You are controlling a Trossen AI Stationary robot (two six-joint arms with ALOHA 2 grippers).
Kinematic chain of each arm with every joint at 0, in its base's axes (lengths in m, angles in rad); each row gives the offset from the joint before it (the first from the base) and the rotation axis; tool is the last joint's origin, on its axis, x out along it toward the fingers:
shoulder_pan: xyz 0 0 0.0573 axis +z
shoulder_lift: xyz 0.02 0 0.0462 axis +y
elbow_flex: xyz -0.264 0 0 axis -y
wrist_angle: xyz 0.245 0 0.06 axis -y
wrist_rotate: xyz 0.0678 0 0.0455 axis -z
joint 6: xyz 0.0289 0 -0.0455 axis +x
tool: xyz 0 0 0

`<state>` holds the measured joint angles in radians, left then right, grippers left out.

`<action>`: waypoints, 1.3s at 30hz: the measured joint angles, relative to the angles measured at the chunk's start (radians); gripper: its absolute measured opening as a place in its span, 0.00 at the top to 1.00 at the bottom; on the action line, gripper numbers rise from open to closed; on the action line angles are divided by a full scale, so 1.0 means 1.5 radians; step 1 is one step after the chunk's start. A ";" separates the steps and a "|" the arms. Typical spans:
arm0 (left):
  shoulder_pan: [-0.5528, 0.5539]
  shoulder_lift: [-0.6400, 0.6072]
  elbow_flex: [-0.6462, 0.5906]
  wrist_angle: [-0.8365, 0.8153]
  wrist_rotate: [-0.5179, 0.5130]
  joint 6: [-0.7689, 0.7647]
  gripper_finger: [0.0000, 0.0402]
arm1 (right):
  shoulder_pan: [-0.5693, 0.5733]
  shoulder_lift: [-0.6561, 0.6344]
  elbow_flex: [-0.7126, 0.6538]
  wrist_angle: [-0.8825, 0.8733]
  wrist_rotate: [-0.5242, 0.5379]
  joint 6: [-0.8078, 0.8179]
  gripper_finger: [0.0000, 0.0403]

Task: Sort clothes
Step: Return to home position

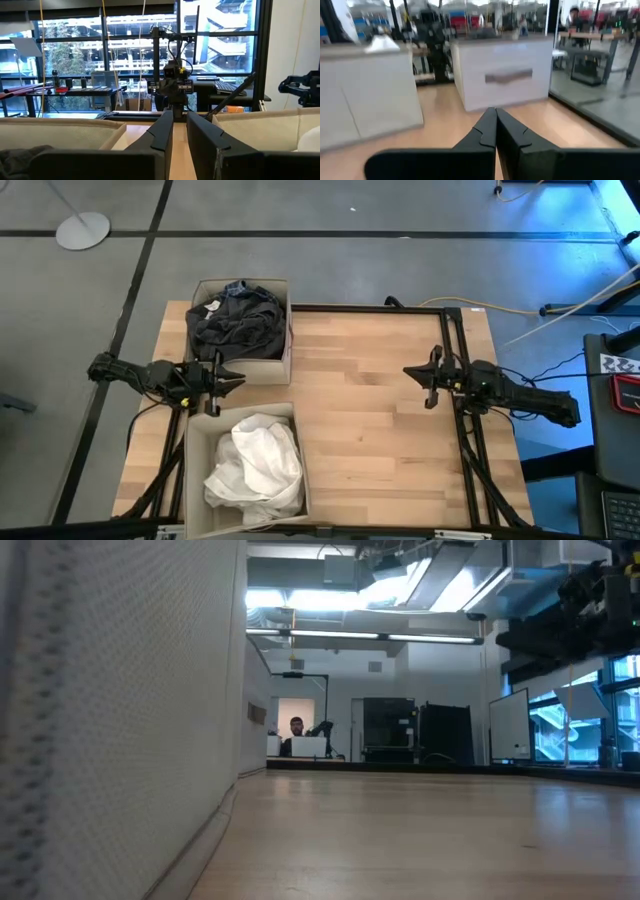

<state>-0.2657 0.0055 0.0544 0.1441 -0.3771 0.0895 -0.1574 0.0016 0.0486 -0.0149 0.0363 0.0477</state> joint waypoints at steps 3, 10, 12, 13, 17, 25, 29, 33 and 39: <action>0.000 0.000 0.000 0.000 0.000 -0.001 0.89 | 0.000 0.001 0.000 -0.014 -0.002 0.002 0.99; 0.000 0.000 0.000 0.001 0.000 -0.002 0.89 | 0.000 0.000 0.002 -0.044 -0.033 0.008 0.99; 0.000 0.000 0.000 0.001 0.000 -0.002 0.89 | 0.000 0.002 0.003 -0.047 -0.033 0.007 0.99; 0.000 0.000 0.000 0.001 0.000 -0.002 0.89 | 0.000 0.003 0.003 -0.048 -0.031 0.006 0.99; 0.000 0.000 0.000 0.001 0.000 -0.002 0.89 | 0.000 0.003 0.003 -0.048 -0.031 0.005 0.99; 0.000 0.000 0.000 0.001 0.000 -0.002 0.89 | 0.000 0.003 0.002 -0.049 -0.031 0.005 0.99; 0.000 0.000 0.000 0.001 0.000 -0.002 0.89 | 0.000 0.003 0.002 -0.047 -0.031 0.004 0.99; 0.000 0.000 0.000 0.001 0.000 -0.002 0.89 | 0.000 0.003 0.001 -0.038 -0.031 0.004 0.99; 0.000 0.000 0.000 0.001 0.000 -0.002 0.89 | 0.000 0.003 0.000 -0.035 -0.031 0.004 0.99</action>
<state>-0.2657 0.0051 0.0544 0.1455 -0.3775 0.0861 -0.1574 0.0067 0.0490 -0.0679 -0.0108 0.0536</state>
